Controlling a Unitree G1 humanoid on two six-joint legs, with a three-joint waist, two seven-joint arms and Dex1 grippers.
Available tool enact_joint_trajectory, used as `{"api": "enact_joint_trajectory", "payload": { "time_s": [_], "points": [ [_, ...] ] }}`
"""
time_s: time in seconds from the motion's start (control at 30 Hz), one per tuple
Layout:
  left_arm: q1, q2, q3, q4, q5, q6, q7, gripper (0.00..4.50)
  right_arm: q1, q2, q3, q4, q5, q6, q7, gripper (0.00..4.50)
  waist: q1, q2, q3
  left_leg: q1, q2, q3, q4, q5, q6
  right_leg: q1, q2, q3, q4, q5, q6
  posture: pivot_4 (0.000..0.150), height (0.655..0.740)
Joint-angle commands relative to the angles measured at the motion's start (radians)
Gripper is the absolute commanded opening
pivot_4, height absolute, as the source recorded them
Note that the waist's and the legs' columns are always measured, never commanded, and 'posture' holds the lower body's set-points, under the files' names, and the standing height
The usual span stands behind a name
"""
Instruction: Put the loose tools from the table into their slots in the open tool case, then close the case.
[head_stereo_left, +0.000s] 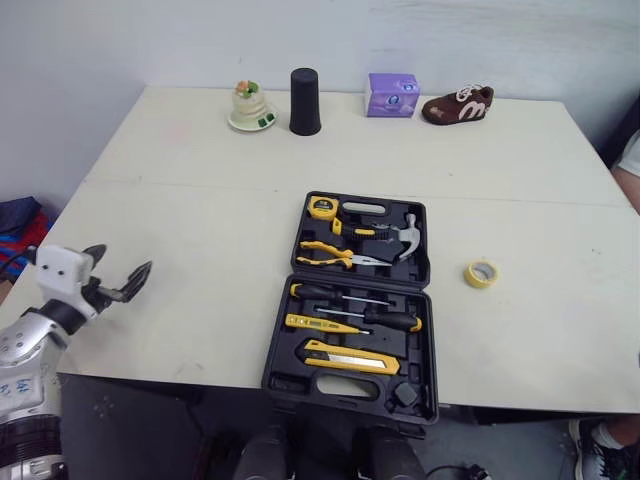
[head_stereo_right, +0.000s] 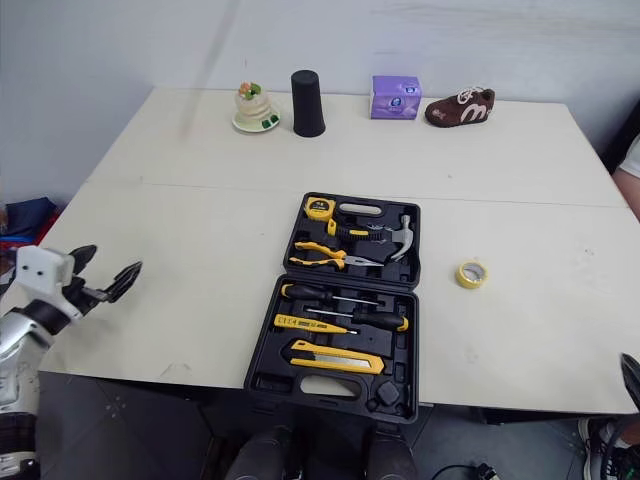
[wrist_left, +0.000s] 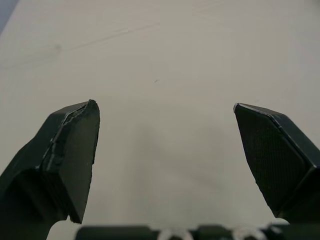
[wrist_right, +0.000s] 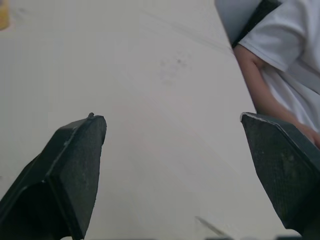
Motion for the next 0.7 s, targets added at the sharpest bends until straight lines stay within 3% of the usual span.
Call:
{"api": "enact_joint_trajectory", "payload": {
  "time_s": [0.03, 0.1, 0.27, 0.4, 0.47, 0.63, 0.7],
  "points": [
    [-0.034, 0.024, -0.055, -0.124, -0.036, 0.026, -0.075, 4.47, -0.047, -0.127, 0.051, -0.165, 0.013, 0.217, -0.033, 4.50, 0.000, 0.000, 0.000, 0.000, 0.000, 0.000, 0.000, 0.000, -0.001, 0.000, 0.000, 0.000, 0.000, 0.000, 0.000, 0.150, 0.7380],
    [-0.053, 0.022, -0.075, -0.161, -0.057, 0.047, -0.106, 4.47, -0.073, -0.188, 0.075, -0.206, 0.006, 0.336, -0.048, 4.50, 0.003, 0.000, 0.000, -0.001, 0.000, 0.001, 0.000, 0.003, -0.003, 0.000, 0.000, 0.000, 0.000, 0.000, 0.000, 0.150, 0.7380],
    [-0.124, 0.025, -0.202, -0.337, -0.174, 0.166, -0.273, 4.47, -0.231, -0.507, 0.217, -0.305, 0.133, 0.764, 0.079, 4.50, 0.005, 0.003, 0.003, -0.003, 0.000, 0.001, 0.003, 0.005, 0.002, -0.001, 0.000, -0.001, 0.000, 0.000, 0.000, 0.150, 0.7380],
    [-0.186, -0.001, -0.265, -0.399, -0.208, 0.230, -0.293, 4.47, -0.414, -0.640, 0.369, -0.296, 0.188, 0.865, 0.183, 4.50, 0.006, 0.001, 0.004, -0.003, 0.001, -0.001, 0.002, 0.005, 0.001, 0.000, 0.002, -0.003, -0.002, 0.000, 0.000, 0.150, 0.7380],
    [-0.227, -0.029, -0.305, -0.432, -0.229, 0.260, -0.300, 4.47, -0.563, -0.712, 0.522, -0.281, 0.190, 0.924, 0.260, 4.50, 0.004, 0.001, 0.005, -0.006, 0.000, -0.001, 0.003, 0.005, 0.001, -0.001, 0.002, -0.004, -0.002, 0.000, 0.000, 0.150, 0.7380],
    [-0.268, -0.079, -0.361, -0.474, -0.229, 0.281, -0.299, 4.47, -0.835, -0.725, 0.829, -0.210, 0.074, 0.957, 0.398, 4.50, 0.002, 0.001, 0.005, -0.013, 0.000, -0.001, 0.008, 0.006, 0.003, -0.006, 0.002, -0.005, -0.002, 0.001, 0.002, 0.150, 0.7380],
    [-0.281, -0.109, -0.389, -0.501, -0.222, 0.274, -0.286, 4.47, -0.943, -0.692, 0.965, -0.163, -0.040, 0.908, 0.454, 4.50, 0.001, 0.001, 0.006, -0.015, -0.001, -0.001, 0.009, 0.007, 0.003, -0.008, 0.002, -0.005, -0.001, 0.001, 0.002, 0.150, 0.7380]
  ]
}}
